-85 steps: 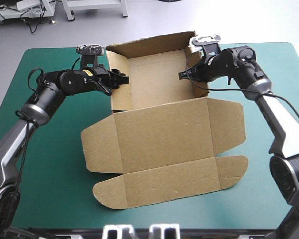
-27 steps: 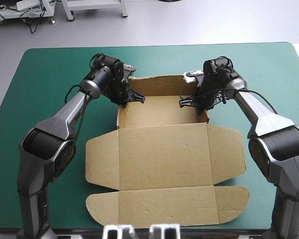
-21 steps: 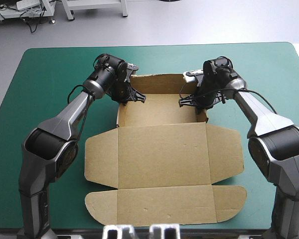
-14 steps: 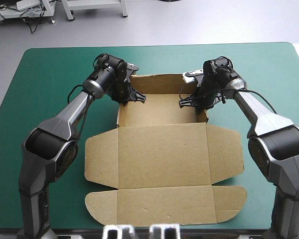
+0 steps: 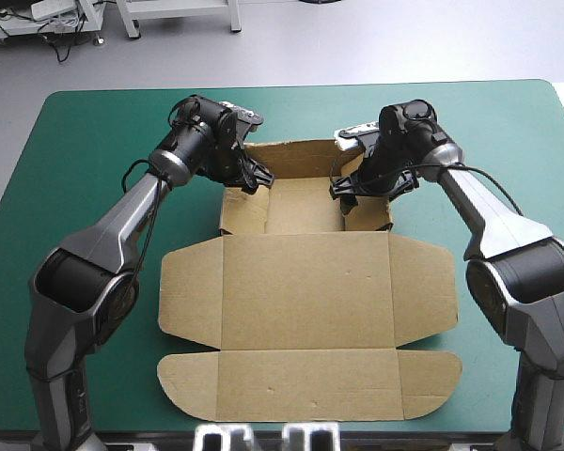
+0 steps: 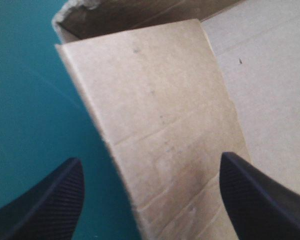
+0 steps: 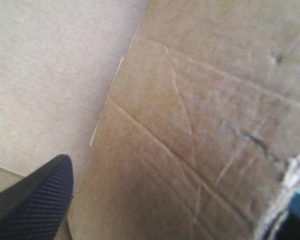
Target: Fold the box
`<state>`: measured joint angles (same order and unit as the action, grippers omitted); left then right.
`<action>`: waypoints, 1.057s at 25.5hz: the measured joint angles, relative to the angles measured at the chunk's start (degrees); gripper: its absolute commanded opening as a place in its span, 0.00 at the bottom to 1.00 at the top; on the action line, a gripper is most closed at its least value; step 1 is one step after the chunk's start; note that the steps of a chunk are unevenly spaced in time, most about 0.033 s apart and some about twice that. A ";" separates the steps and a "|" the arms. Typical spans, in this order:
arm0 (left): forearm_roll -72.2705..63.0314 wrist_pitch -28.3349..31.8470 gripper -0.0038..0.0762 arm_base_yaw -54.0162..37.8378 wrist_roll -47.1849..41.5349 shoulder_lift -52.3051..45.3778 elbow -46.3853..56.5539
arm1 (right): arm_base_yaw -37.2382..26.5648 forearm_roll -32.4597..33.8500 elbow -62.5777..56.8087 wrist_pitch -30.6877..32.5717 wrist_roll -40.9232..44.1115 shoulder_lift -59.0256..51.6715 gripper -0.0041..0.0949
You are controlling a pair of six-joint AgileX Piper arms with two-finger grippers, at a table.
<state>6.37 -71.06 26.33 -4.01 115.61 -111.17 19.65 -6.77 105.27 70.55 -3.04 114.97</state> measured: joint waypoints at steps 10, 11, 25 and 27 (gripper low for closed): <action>1.73 -0.22 0.22 -0.90 4.80 -16.08 1.67 | 0.00 7.49 1.44 0.32 -1.04 -9.49 0.85; 0.57 -0.22 0.15 -0.90 6.01 -18.91 3.15 | 0.00 7.42 1.44 0.45 -1.42 -10.29 0.85; -0.08 -0.54 0.04 -0.85 10.65 -54.35 41.27 | 0.00 7.18 1.47 0.70 -4.11 -12.90 0.85; -0.27 -0.54 0.04 -0.85 8.38 -59.21 47.14 | 0.00 6.77 1.47 0.70 -4.11 -12.72 0.85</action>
<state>6.10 -71.60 25.48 4.36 56.40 -64.03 19.65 0.00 106.74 71.25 -7.15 102.25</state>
